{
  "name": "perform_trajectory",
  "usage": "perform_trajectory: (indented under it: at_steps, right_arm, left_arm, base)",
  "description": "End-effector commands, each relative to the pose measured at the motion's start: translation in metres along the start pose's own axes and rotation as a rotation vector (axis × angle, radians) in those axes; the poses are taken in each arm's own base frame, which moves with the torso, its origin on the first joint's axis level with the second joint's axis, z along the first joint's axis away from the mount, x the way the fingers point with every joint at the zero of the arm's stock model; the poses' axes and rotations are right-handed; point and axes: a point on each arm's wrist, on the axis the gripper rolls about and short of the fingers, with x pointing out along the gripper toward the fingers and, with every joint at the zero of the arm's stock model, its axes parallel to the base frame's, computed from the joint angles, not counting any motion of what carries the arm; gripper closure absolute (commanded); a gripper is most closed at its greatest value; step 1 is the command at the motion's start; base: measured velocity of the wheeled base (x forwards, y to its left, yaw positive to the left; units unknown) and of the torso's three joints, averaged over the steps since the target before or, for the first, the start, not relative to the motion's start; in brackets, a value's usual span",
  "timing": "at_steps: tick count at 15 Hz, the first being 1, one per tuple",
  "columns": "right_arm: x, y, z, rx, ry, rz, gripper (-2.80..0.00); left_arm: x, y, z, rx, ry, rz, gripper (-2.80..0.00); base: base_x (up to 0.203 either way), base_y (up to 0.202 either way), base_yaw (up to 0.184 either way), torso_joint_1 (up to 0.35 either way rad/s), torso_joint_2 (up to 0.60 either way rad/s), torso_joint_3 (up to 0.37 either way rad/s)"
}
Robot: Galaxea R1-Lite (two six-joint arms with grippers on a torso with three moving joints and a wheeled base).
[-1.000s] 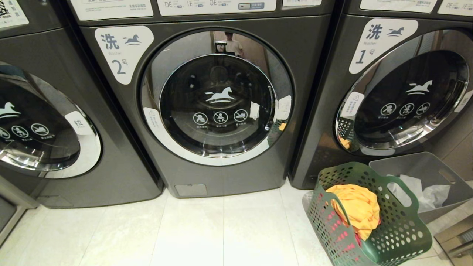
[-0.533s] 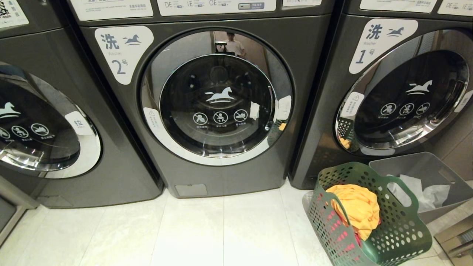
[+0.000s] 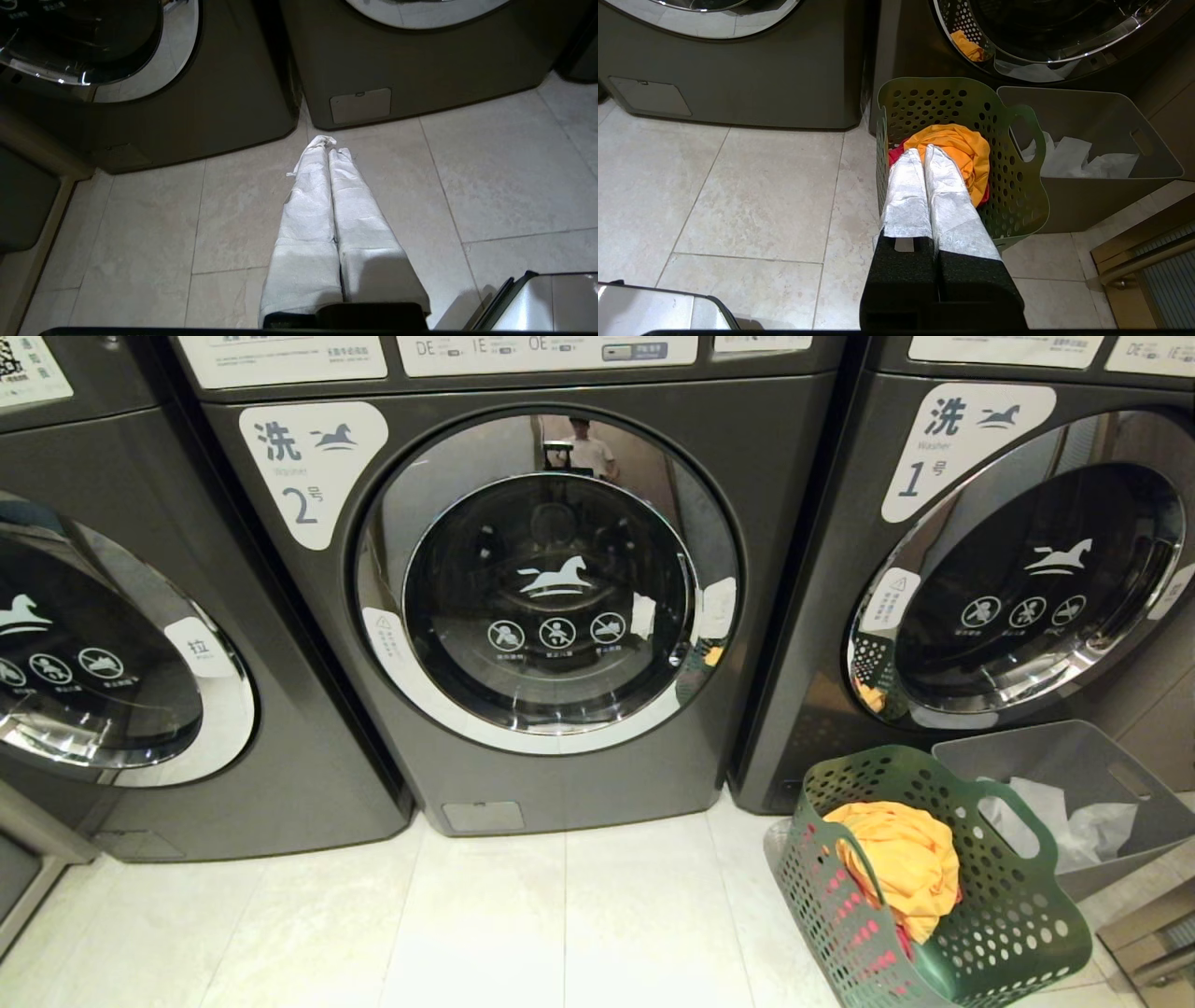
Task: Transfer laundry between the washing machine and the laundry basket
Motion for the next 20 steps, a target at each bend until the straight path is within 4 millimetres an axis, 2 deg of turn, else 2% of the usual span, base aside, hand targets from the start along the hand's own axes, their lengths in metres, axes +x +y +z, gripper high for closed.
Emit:
perform_trajectory:
  at_steps: [1, 3, 5, 7, 20]
  right_arm:
    - [0.000, 0.000, 0.000, 0.000, 0.003, 0.001, 0.00]
    - [0.000, 0.000, 0.000, 0.002, 0.003, -0.002, 0.00]
    - [0.000, 0.000, 0.000, -0.001, 0.003, 0.002, 0.00]
    - [0.000, 0.000, 0.000, -0.003, 0.002, 0.002, 0.00]
    - [0.000, 0.000, 0.000, 0.047, 0.004, -0.010, 0.00]
  left_arm:
    - [0.009, -0.002, 0.000, -0.027, -0.157, -0.015, 0.00]
    - [0.009, -0.001, 0.008, -0.058, -0.311, -0.022, 0.00]
    - [0.013, -0.005, -0.006, -0.143, -0.193, -0.068, 0.00]
    - [0.014, -0.005, -0.009, -0.251, -0.165, -0.058, 0.00]
    - [0.014, -0.005, -0.009, -0.250, -0.165, -0.057, 0.00]
  base:
    - [0.000, 0.000, 0.000, 0.000, 0.00, 0.000]
    - [0.000, 0.000, 0.000, 0.000, 0.00, 0.000]
    - [0.000, 0.000, 0.000, 0.000, 0.00, 0.000]
    - [0.000, 0.000, 0.000, 0.000, 0.00, 0.000]
    - [0.000, 0.000, 0.000, 0.000, 0.00, 0.000]
